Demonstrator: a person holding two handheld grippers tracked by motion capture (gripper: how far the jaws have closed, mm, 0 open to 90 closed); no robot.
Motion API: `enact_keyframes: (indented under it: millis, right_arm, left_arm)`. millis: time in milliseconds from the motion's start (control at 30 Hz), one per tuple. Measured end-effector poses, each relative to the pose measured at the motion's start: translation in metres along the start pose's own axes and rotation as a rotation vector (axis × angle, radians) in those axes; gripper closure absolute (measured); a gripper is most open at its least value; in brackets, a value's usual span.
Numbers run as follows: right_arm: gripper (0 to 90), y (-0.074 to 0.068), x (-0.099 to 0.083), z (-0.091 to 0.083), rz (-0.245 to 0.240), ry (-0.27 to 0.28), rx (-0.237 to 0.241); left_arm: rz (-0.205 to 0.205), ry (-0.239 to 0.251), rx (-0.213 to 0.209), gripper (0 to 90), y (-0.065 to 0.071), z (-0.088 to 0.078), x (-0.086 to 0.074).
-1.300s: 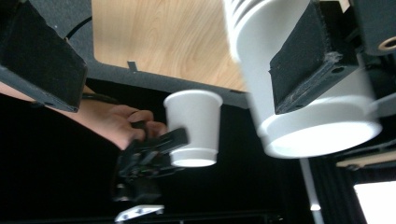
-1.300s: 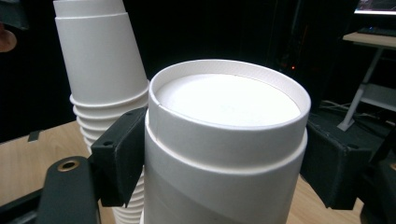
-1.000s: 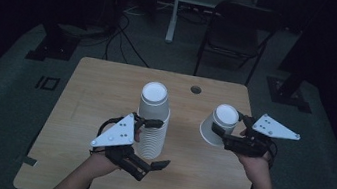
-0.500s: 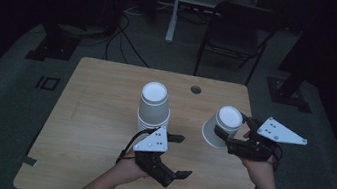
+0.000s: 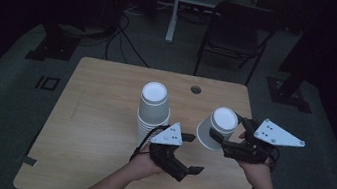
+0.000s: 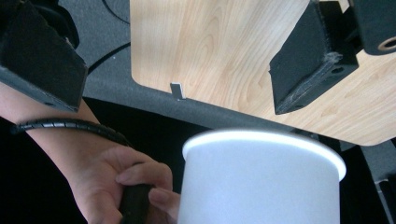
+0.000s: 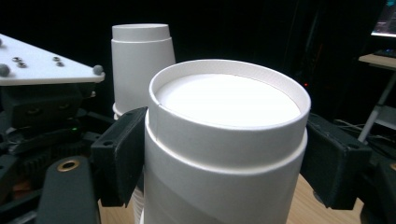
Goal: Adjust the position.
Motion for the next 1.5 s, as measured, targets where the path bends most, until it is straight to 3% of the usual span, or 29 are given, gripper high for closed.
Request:
enact_keyframes:
  millis: [200, 267, 500, 800, 933, 1100, 1300, 1400, 1500]
  right_arm:
    - [22.3, -0.005, 0.001, 0.0, 0.008, 0.011, 0.025]
    - [22.3, -0.007, 0.0, 0.001, 0.006, 0.008, 0.031]
    - [22.3, -0.01, 0.0, -0.001, -0.004, 0.007, 0.041]
    - [22.2, -0.011, -0.002, -0.008, 0.004, 0.023, 0.051]
    - [22.2, -0.012, -0.005, -0.011, 0.0, 0.025, 0.055]
    - [22.2, -0.015, -0.011, -0.013, 0.004, 0.01, 0.07]
    - [22.2, -0.012, -0.018, -0.016, 0.011, -0.009, 0.07]
    - [22.2, -0.011, -0.022, -0.017, 0.024, -0.014, 0.085]
    - [22.0, -0.011, -0.025, -0.019, 0.04, -0.01, 0.114]
  left_arm:
    - [-0.03, 0.006, -0.013, 6.6, -0.002, 0.006, 0.0]
    - [-0.031, 0.017, -0.013, 12.5, -0.001, 0.007, 0.002]
    - [-0.016, 0.017, 0.005, 21.2, -0.001, 0.008, 0.005]
    - [-0.005, 0.057, 0.024, 35.6, -0.006, 0.001, 0.008]
    - [0.0, 0.072, 0.018, 35.7, -0.006, -0.002, 0.009]
    - [0.006, 0.085, 0.07, 48.8, -0.012, -0.009, 0.011]
    - [-0.001, 0.122, 0.06, 59.8, -0.015, -0.016, 0.017]
    - [-0.001, 0.142, 0.038, 66.0, -0.013, -0.02, 0.021]
    - [0.0, 0.154, -0.012, 73.4, -0.008, -0.021, 0.023]
Point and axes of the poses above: each handheld gripper's, and its own axes: z roughly forward along the jaws, x roughly out of its top, y roughly to its right, the point moved 10 cm from there along z, roughly forward along the jaws, and after that the axes turned 4 degrees about z, right-handed, at the moved point
